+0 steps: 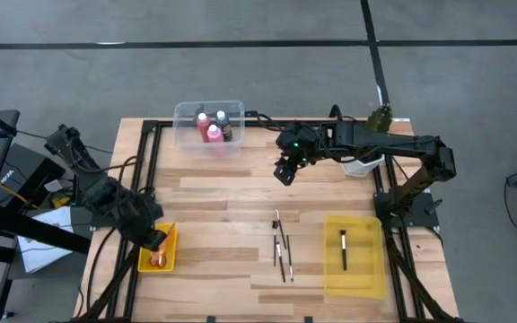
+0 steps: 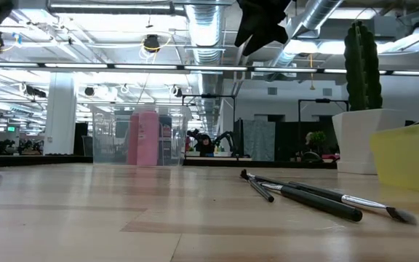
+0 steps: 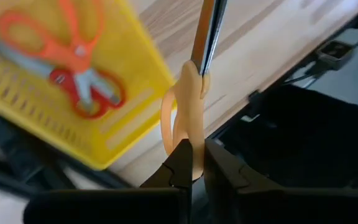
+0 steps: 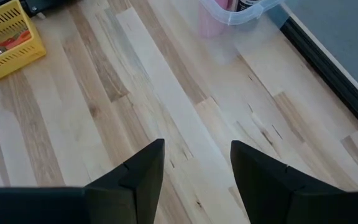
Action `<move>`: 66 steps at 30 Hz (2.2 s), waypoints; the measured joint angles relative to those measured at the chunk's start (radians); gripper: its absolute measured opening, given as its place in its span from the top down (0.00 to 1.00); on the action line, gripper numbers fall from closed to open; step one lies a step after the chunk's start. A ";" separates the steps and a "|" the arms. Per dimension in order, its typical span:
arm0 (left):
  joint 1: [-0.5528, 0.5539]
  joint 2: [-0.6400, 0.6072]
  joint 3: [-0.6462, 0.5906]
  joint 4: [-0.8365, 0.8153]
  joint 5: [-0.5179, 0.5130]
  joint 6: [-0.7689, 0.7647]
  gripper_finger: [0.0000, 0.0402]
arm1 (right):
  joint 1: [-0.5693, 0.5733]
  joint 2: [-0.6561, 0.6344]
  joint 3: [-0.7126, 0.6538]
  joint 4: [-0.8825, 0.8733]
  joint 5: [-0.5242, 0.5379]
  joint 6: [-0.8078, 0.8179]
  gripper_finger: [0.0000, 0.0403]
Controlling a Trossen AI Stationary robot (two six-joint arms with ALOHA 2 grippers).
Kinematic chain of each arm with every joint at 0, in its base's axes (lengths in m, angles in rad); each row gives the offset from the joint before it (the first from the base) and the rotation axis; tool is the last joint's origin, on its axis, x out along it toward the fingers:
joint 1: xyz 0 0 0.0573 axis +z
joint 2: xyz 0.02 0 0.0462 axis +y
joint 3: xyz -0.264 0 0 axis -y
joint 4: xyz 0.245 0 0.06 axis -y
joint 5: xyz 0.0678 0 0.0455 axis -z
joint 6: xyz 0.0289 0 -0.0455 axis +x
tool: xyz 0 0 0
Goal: Pick & Place Paint Supplies
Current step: Put the yellow scissors into the yellow basket
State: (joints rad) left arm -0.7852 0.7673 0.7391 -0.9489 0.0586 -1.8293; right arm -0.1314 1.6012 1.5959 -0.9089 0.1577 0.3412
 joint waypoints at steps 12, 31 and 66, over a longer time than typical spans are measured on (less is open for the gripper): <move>-0.146 0.036 0.000 -0.067 -0.001 -0.180 0.97 | 0.000 0.000 0.000 0.008 0.000 -0.001 0.55; -0.146 0.168 0.000 -0.095 -0.006 -0.192 0.97 | 0.000 0.000 0.000 0.029 0.000 -0.008 0.55; -0.145 0.191 -0.203 0.171 0.010 -0.256 0.97 | -0.018 0.000 0.000 0.027 -0.002 -0.019 0.55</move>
State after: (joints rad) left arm -0.9298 0.9585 0.5365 -0.7776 0.0685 -2.0853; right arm -0.1494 1.6016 1.5959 -0.8819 0.1558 0.3222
